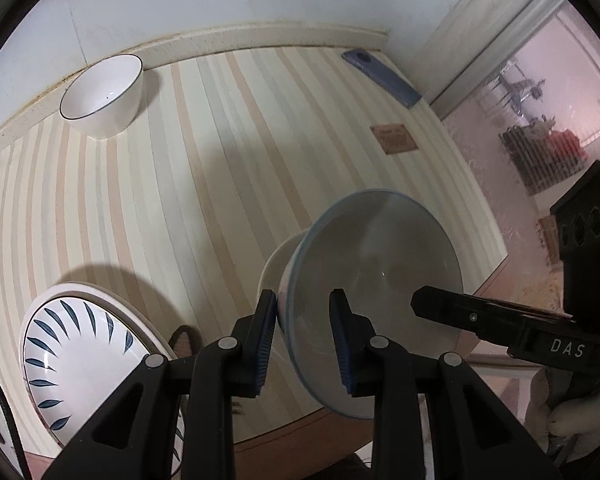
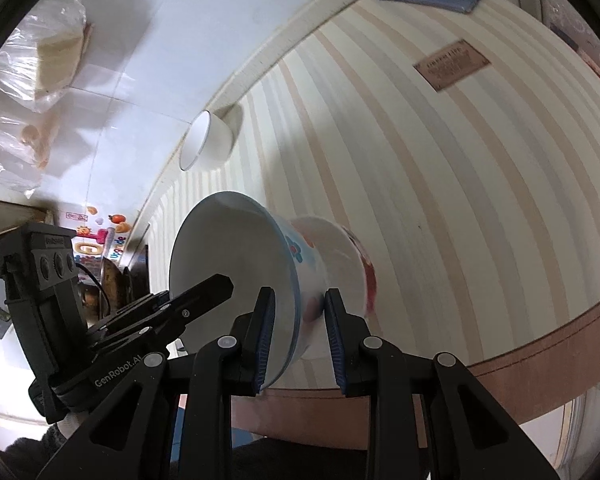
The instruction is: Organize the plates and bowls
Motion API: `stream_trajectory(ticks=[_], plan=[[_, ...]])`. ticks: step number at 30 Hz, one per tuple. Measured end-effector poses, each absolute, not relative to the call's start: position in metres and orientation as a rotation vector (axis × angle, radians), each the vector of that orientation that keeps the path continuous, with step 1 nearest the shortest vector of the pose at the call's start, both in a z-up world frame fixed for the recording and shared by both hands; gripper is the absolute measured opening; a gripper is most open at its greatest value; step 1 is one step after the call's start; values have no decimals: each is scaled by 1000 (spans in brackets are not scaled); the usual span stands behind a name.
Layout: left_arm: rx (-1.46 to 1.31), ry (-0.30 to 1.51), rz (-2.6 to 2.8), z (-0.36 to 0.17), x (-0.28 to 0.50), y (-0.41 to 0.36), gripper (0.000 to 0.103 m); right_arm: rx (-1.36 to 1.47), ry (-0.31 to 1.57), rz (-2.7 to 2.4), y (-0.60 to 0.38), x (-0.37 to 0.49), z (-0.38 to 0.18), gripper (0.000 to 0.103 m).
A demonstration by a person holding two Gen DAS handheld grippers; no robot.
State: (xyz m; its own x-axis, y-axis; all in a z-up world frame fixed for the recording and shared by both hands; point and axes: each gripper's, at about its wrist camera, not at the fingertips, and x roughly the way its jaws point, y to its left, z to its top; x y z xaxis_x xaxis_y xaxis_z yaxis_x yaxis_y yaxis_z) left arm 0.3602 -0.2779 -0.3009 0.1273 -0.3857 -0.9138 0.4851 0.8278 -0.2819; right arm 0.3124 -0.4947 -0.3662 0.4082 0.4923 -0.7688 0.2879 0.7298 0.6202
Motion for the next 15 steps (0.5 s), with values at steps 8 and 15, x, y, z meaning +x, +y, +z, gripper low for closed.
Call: stream_trajectory(ticks=[8,15], plan=[[149,1332,-615,-321,359,-281,24,769,1200,133,-490,317,-379,28],[162,1339,-604,-325,361,-283,24,719,1226,124,-485,324,-381,28]])
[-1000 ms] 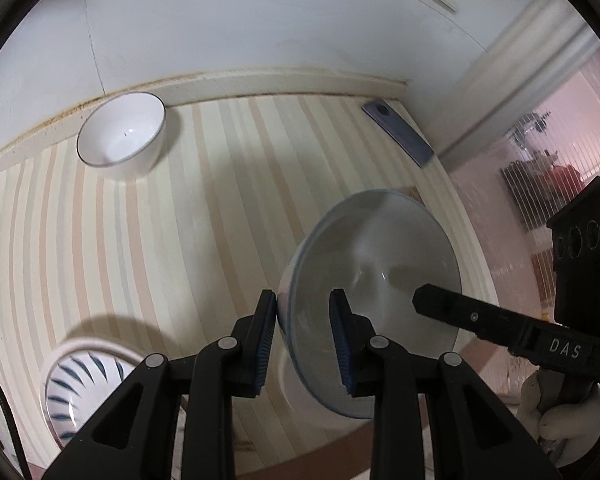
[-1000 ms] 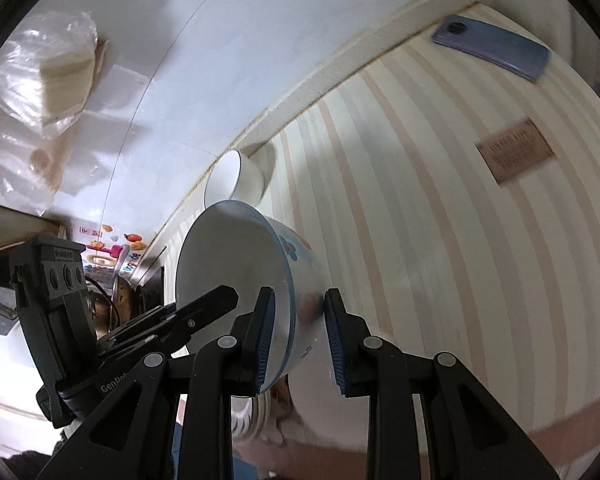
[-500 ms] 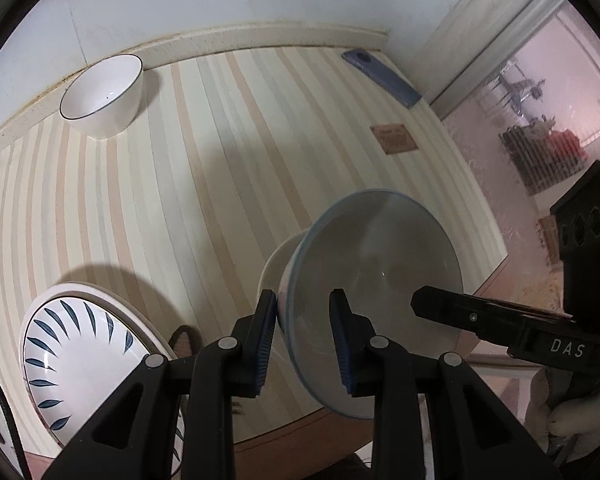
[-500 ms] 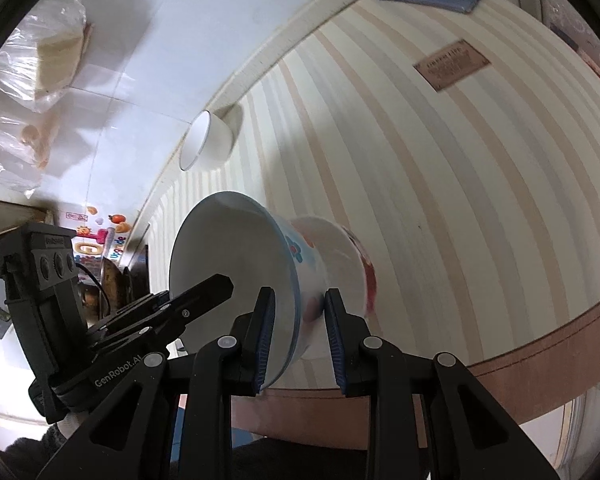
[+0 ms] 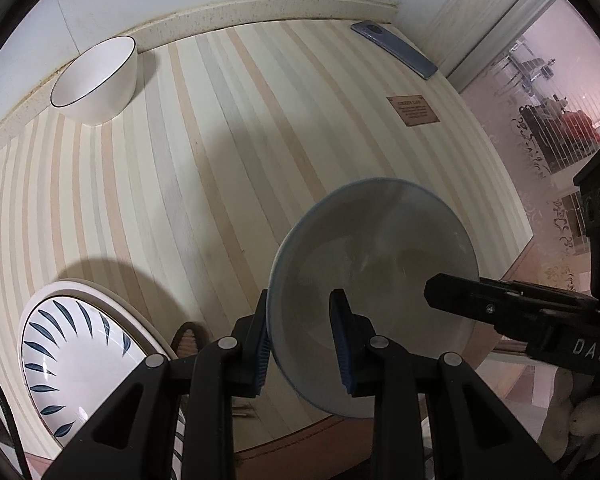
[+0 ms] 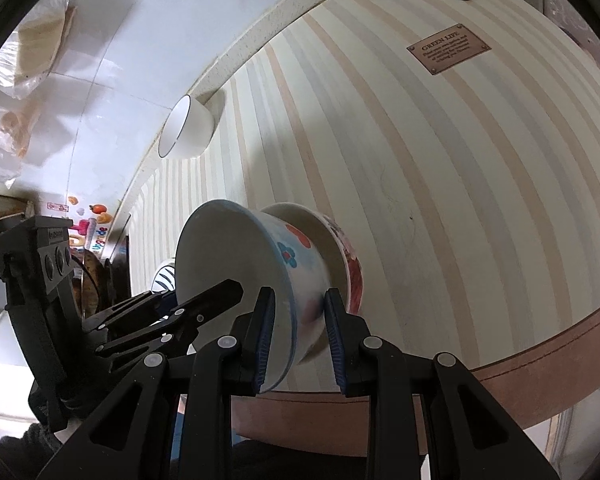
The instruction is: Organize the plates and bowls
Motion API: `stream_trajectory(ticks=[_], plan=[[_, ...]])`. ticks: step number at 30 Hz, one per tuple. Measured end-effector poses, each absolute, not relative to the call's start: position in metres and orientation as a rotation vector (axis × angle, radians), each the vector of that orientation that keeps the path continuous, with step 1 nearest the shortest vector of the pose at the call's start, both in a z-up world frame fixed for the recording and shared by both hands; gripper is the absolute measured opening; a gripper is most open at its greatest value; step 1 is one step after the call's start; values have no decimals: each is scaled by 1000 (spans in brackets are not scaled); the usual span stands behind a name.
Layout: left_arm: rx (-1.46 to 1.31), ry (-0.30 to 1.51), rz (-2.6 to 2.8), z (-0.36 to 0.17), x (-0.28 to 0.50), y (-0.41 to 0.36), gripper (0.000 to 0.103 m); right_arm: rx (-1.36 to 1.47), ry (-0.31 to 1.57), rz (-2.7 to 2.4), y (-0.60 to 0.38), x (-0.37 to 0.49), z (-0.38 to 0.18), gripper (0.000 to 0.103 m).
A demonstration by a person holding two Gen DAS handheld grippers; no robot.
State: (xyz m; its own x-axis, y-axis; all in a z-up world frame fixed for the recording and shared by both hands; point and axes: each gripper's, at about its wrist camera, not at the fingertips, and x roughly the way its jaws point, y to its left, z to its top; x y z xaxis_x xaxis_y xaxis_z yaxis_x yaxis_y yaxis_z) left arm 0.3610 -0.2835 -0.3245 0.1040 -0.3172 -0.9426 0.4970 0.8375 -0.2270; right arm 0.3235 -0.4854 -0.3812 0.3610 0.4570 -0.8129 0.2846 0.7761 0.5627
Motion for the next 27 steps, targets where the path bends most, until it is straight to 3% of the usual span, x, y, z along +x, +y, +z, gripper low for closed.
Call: stream_trajectory(ticks=[8,14,16,18,23,27], plan=[[118,1357,-587,-321,369,-275,24,698,1279,117,-489,329,-381,30],[25,1298,-539,-279,393,-240,27,720,1263,118,-508,340,-350,32],[1,1270,-487,-270,413,-225,31,710,1234,158,-509,360,-333,47],[-19,1233,-415,-267,445,-205,32,715,1203,214,-503,391,-321,56],[-152,1265,-270,-290,527,-157,32,689,1177,347,-468,489,-324,56],[-282,1309,-220,-318,585,-128,32,705,1219,389,-435,569,-358,56]])
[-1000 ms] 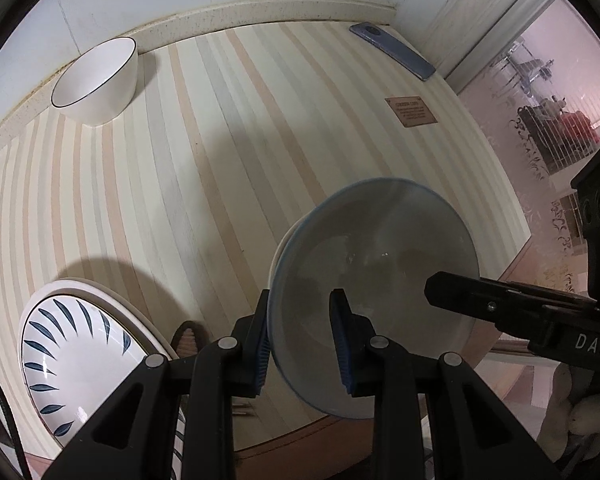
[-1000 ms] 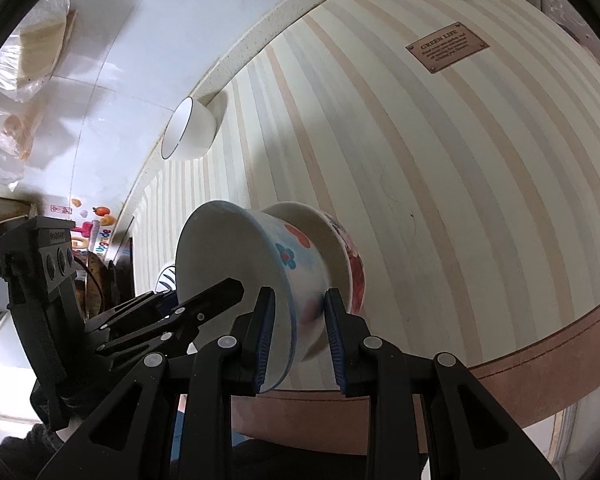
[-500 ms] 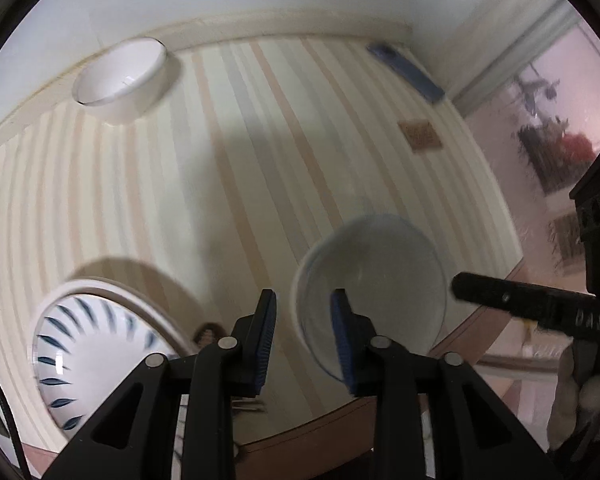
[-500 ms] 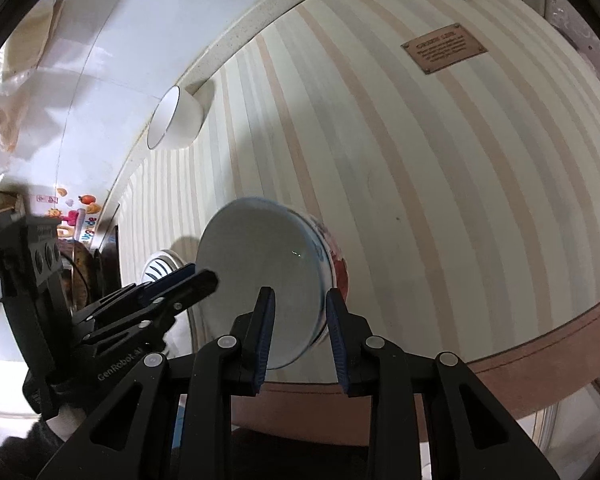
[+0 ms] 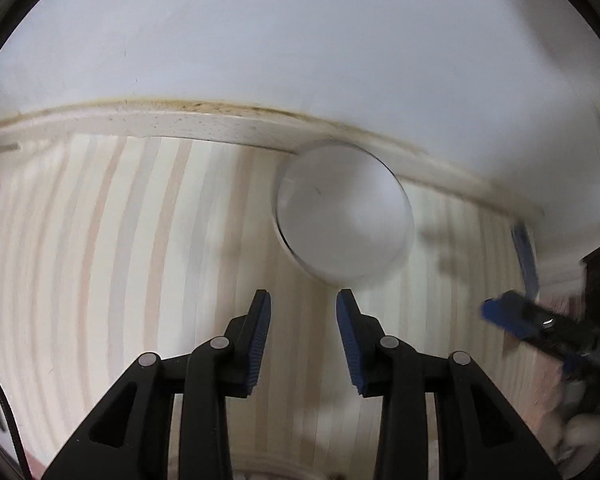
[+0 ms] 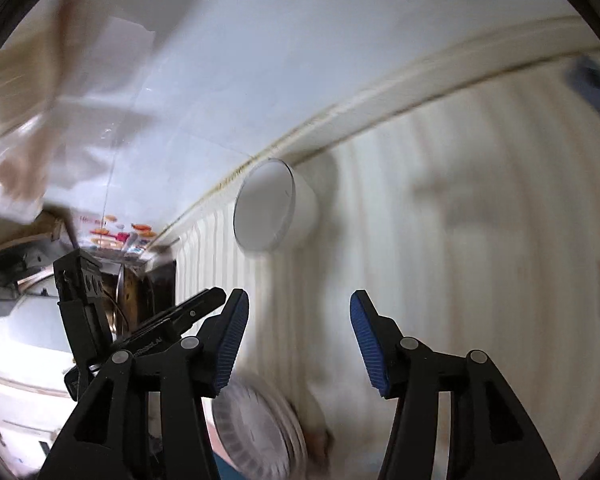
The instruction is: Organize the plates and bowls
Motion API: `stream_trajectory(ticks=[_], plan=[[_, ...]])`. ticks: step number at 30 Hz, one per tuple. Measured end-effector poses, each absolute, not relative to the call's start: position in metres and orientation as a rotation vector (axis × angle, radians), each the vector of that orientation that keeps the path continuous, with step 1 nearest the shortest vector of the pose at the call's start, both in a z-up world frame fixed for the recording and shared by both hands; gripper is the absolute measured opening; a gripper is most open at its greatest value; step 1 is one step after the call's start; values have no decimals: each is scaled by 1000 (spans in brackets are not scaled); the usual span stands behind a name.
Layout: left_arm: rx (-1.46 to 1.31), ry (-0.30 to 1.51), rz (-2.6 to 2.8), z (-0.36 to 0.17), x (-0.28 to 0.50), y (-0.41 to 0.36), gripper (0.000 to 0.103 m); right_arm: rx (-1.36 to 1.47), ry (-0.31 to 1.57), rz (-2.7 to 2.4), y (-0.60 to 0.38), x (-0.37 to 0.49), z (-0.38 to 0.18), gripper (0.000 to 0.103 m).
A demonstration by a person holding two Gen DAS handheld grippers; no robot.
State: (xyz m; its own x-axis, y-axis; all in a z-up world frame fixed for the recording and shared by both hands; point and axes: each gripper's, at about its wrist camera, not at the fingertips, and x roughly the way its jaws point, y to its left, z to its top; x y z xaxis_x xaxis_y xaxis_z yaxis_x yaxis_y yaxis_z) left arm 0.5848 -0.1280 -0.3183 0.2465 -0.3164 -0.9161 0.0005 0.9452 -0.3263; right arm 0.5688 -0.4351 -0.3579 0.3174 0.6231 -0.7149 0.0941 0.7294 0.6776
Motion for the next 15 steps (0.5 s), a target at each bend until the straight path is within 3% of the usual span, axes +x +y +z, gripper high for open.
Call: stream_trajectory(ticks=[9,11,13,15], plan=[[-402,1381,-259,-373,637,-124,30,735,1299,425,-400,652,-417,55],[-400,1368,-281,-378,640,-128,29,753,1308,437,-400,657,-426,47],[-387,1345,-284,-376,636,-132,28,750,1317,444,-398,656,-432,30],[-384,1331,-282,-375,636,-129,28,753,1317,455,-398,656,-435,24]])
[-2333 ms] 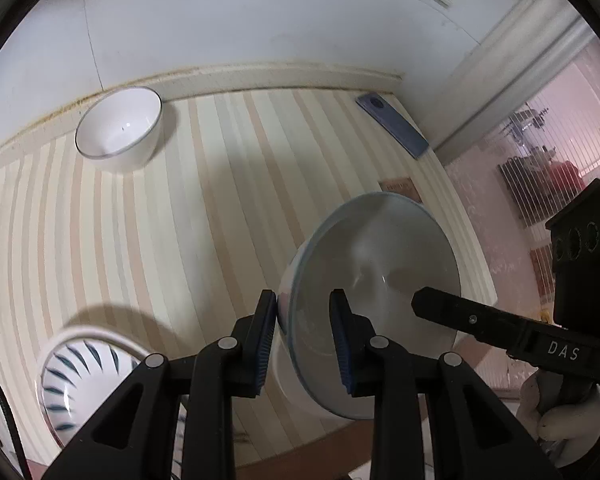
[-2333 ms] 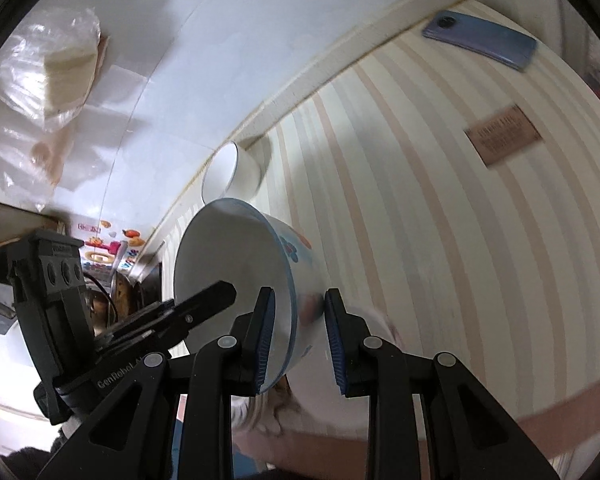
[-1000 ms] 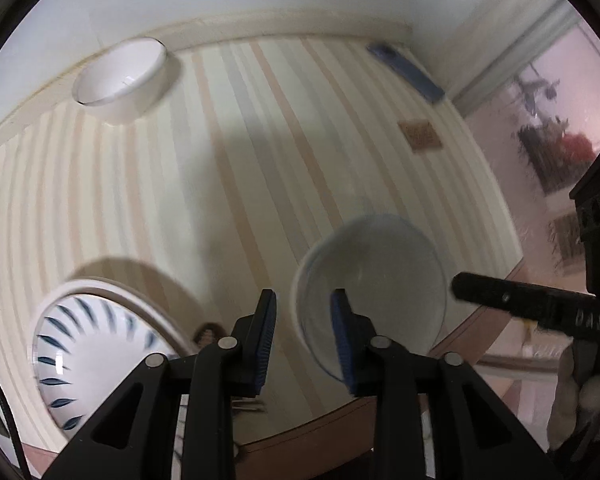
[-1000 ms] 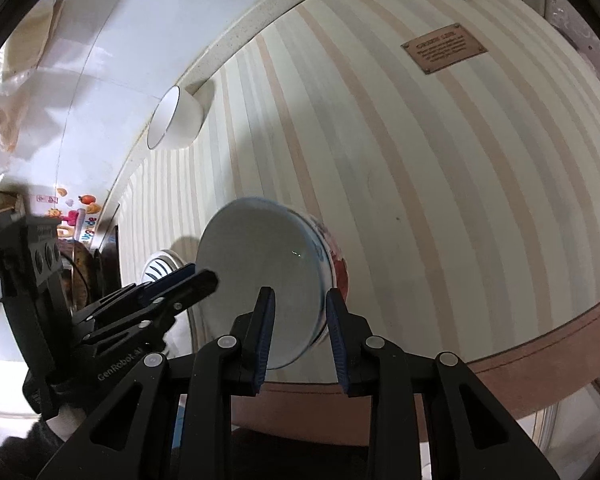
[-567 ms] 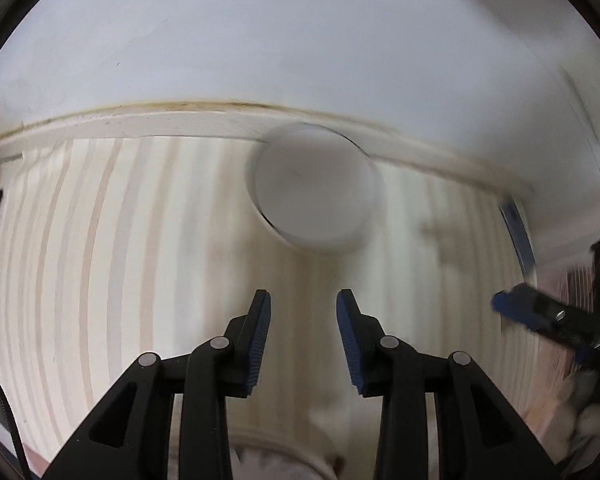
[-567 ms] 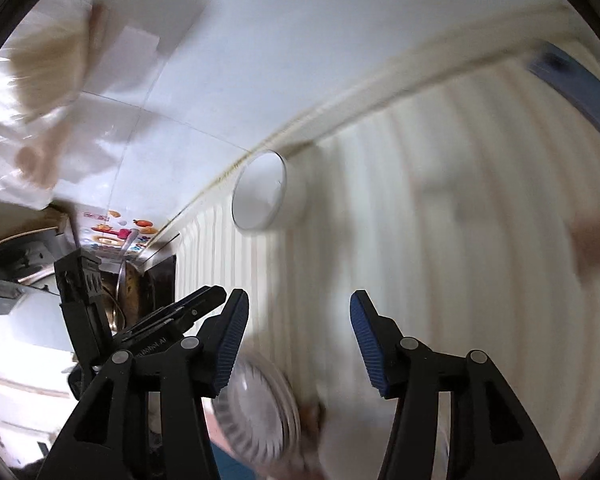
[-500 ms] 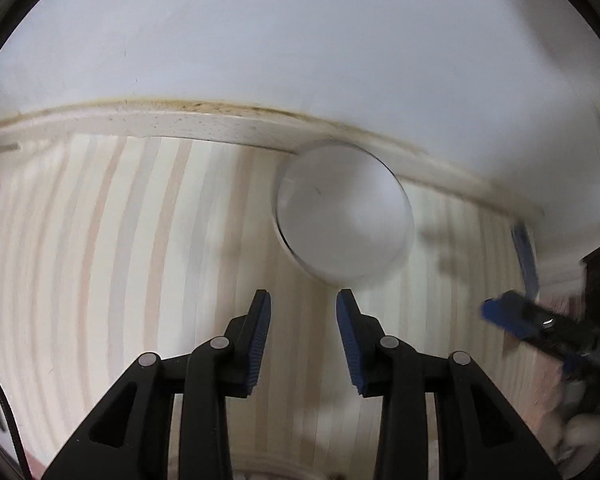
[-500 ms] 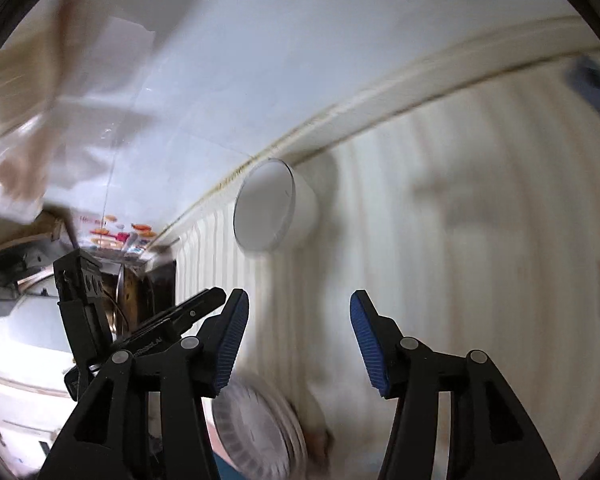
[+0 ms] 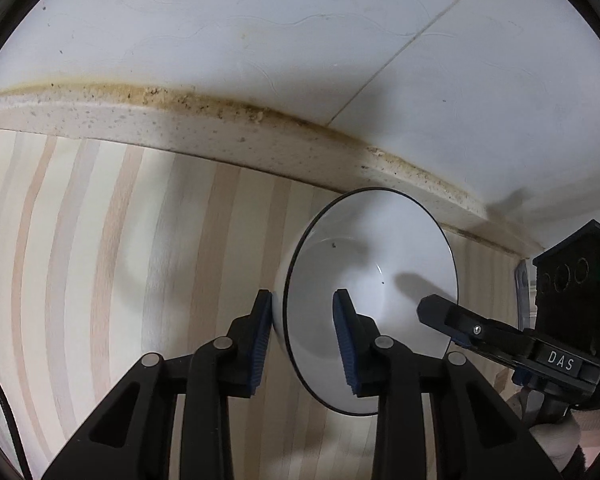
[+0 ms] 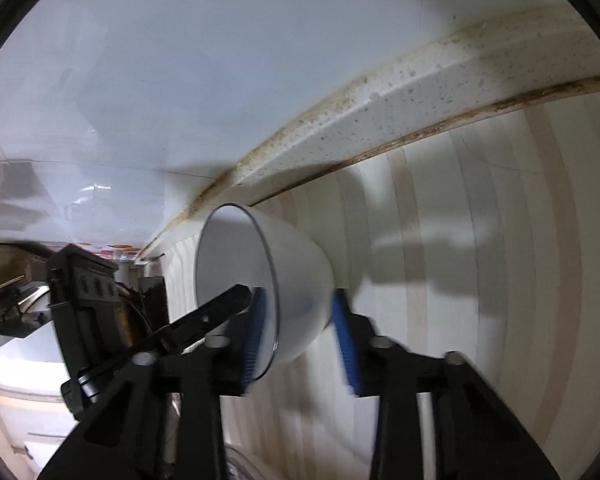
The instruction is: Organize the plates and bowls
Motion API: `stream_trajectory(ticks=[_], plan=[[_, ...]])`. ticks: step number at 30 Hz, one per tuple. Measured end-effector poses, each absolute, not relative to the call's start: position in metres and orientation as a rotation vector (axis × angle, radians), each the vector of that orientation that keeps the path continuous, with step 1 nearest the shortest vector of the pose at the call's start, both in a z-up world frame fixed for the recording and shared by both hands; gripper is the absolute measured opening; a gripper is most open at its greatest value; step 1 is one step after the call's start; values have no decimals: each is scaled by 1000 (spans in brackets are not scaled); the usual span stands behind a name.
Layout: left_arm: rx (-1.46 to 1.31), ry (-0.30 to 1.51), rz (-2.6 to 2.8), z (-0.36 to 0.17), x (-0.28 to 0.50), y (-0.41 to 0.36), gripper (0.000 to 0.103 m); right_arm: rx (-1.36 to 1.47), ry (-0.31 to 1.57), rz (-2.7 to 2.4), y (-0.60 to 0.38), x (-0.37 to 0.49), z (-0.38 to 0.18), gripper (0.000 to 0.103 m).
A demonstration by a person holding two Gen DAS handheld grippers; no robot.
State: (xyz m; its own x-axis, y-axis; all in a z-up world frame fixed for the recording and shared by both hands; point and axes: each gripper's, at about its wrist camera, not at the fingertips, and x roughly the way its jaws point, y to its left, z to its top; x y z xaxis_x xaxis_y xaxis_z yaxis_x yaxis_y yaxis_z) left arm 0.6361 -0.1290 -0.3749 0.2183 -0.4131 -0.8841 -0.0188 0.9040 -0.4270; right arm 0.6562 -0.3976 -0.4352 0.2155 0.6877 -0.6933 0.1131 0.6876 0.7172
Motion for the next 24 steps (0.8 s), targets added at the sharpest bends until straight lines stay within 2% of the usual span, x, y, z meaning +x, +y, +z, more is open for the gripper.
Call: stream_trajectory(ticks=[15,24], plan=[[-323,1245,-314,-335,615,-136,28,662,1264,435,-395,644,-411,24],[-287,1199,-383,-298,570,-143,28,671,1215,416,-418,605,-378,24]])
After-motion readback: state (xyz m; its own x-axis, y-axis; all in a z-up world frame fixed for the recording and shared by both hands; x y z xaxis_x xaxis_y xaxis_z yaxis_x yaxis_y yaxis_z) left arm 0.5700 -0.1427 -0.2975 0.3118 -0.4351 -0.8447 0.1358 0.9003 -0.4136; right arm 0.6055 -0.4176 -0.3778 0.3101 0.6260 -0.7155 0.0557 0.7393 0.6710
